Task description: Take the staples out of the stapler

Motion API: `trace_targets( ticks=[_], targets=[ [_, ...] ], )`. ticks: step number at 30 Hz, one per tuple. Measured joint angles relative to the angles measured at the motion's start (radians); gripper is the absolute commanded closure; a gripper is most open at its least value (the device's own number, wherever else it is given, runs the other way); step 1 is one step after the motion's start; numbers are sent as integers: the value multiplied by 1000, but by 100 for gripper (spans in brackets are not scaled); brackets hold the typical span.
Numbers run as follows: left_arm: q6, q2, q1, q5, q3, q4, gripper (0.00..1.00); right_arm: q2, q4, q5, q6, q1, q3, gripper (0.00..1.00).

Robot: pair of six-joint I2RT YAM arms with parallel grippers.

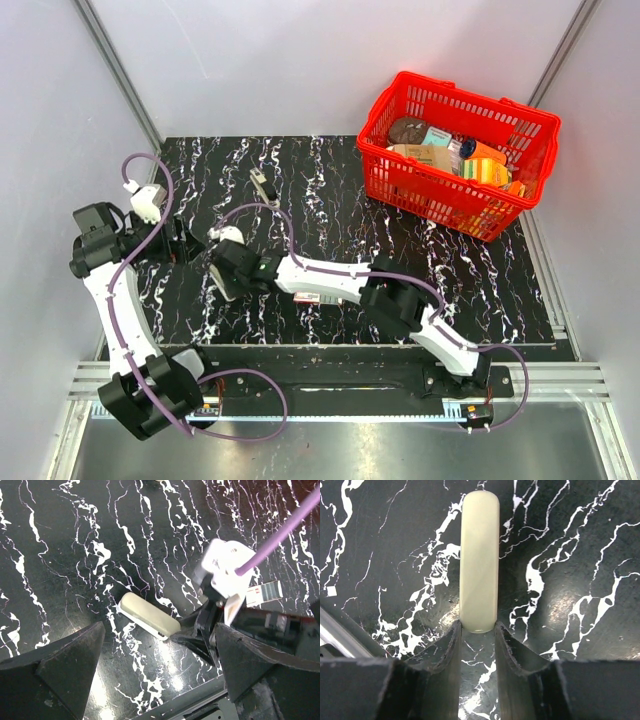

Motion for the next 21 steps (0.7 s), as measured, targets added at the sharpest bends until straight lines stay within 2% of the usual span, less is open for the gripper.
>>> trace_targets(
  ticks=[2,4,5,10,17,21],
  targets=[
    [0,0,0,-10,-13,18,2,18,-23,35,-5,21,35,56],
    [0,1,0,-18,-24,32,2,21,-37,56,-7,34,49,41],
    [-1,3,1,-20,-27,35,1,21,-46,62,-11,37,53,38],
    [-19,33,10,-22,-27,47,1,20,-84,106,-45,41,55,27],
    [-32,42,21,-22,-11,50,1,-69,-100,139,-114,-4,18,23],
    [-32,42,23,-21,10,47,1,-167,-71,134,-154,-107,-28,22]
  ],
)
